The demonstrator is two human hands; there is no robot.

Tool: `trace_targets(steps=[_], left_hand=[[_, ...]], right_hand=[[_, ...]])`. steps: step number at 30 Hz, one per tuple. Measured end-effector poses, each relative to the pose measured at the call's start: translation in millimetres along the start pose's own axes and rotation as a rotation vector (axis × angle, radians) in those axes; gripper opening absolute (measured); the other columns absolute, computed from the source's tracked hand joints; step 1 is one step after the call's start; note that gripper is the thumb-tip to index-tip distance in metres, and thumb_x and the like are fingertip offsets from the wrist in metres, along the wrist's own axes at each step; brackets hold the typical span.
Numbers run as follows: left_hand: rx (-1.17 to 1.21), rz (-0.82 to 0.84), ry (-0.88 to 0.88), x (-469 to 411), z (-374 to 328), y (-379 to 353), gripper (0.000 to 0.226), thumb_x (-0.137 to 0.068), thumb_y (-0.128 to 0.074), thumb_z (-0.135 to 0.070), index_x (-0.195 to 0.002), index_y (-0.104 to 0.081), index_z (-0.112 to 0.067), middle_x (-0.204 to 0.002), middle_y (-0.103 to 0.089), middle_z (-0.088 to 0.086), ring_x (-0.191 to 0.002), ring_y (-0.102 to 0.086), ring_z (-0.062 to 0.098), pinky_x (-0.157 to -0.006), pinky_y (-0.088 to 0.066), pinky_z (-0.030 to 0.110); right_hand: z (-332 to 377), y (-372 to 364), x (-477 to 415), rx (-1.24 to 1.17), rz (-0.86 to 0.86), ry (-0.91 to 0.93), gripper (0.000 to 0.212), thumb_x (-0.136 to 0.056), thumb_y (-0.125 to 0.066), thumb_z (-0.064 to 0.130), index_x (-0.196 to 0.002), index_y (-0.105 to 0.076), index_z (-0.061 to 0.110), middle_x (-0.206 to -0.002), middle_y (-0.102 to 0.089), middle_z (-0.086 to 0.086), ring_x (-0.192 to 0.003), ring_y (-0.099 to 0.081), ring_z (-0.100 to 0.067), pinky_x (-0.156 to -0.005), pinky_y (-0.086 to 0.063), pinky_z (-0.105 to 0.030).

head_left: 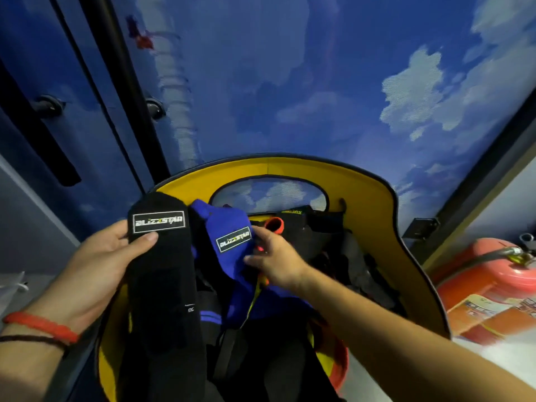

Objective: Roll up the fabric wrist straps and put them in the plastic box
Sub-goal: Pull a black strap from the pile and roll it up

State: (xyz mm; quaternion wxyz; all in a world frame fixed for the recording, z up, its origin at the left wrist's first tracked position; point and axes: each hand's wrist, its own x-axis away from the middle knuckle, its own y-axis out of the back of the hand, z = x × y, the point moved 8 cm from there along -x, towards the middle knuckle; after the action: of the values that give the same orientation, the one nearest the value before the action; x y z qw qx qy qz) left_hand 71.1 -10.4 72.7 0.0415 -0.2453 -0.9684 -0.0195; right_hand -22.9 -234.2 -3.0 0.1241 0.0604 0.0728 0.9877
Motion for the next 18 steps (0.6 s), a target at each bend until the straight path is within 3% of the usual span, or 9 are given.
trace_targets(steps=[3,6,8,11,14,16,18], left_hand=[[0.003,0.002,-0.005,-5,4,-4,0.038,-0.083,-0.062,-0.014,-0.121,-0.067,-0.013,-0.105,-0.077,0.010,-0.097,-0.074,0.023,-0.085,-0.058,0.032],[-0.005,0.028,-0.005,-9,10,-11,0.032,-0.092,-0.058,-0.006,-0.122,-0.066,-0.011,-0.108,-0.076,0.012,-0.099,-0.074,0.025,-0.088,-0.057,0.033],[-0.007,0.061,0.006,-10,14,-18,0.033,-0.093,-0.057,-0.006,-0.124,-0.065,-0.011,-0.110,-0.076,0.012,-0.100,-0.073,0.025,-0.088,-0.057,0.035],[-0.022,0.092,0.008,-12,18,-26,0.037,-0.088,-0.061,-0.012,-0.124,-0.066,-0.013,-0.110,-0.076,0.012,-0.102,-0.073,0.026,-0.086,-0.058,0.034],[-0.026,0.094,-0.002,-14,18,-31,0.038,-0.075,-0.074,-0.026,-0.112,-0.072,-0.019,-0.106,-0.076,0.012,-0.095,-0.075,0.024,-0.076,-0.061,0.027],[-0.044,0.126,-0.008,-12,18,-38,0.060,-0.054,-0.089,-0.046,-0.108,-0.075,-0.024,-0.105,-0.077,0.010,-0.093,-0.076,0.023,-0.072,-0.061,0.027],[-0.059,0.126,-0.008,-13,20,-42,0.058,-0.051,-0.089,-0.049,-0.104,-0.076,-0.028,-0.102,-0.078,0.009,-0.094,-0.075,0.025,-0.070,-0.061,0.026]], right_hand=[[-12,-6,-2,0.215,0.031,0.054,0.077,-0.082,-0.073,-0.004,-0.147,-0.038,0.017,-0.142,-0.052,0.004,-0.135,-0.047,-0.012,-0.117,-0.036,-0.032],[-15,-2,-4,0.451,0.045,0.076,0.084,-0.079,-0.079,0.009,-0.150,-0.035,0.012,-0.148,-0.043,-0.007,-0.140,-0.040,-0.023,-0.120,-0.033,-0.045],[-9,5,-1,0.491,0.004,0.107,0.079,-0.080,-0.077,0.007,-0.149,-0.038,0.008,-0.148,-0.042,-0.011,-0.140,-0.038,-0.026,-0.120,-0.031,-0.042],[1,34,8,0.516,-0.227,0.137,0.068,-0.085,-0.069,0.005,-0.147,-0.043,0.004,-0.154,-0.038,-0.014,-0.145,-0.032,-0.028,-0.122,-0.023,-0.032],[-5,61,24,0.715,-0.384,0.082,0.049,-0.094,-0.059,0.017,-0.142,-0.051,0.008,-0.155,-0.036,-0.009,-0.140,-0.036,-0.031,-0.115,-0.035,-0.039],[-24,54,29,0.884,-0.229,-0.019,0.036,-0.100,-0.053,0.029,-0.131,-0.058,0.011,-0.156,-0.030,-0.009,-0.133,-0.039,-0.037,-0.107,-0.043,-0.046],[-45,41,34,0.921,-0.074,-0.138,0.039,-0.104,-0.045,0.038,-0.130,-0.055,0.011,-0.163,-0.012,-0.016,-0.135,-0.037,-0.043,-0.111,-0.040,-0.049]])
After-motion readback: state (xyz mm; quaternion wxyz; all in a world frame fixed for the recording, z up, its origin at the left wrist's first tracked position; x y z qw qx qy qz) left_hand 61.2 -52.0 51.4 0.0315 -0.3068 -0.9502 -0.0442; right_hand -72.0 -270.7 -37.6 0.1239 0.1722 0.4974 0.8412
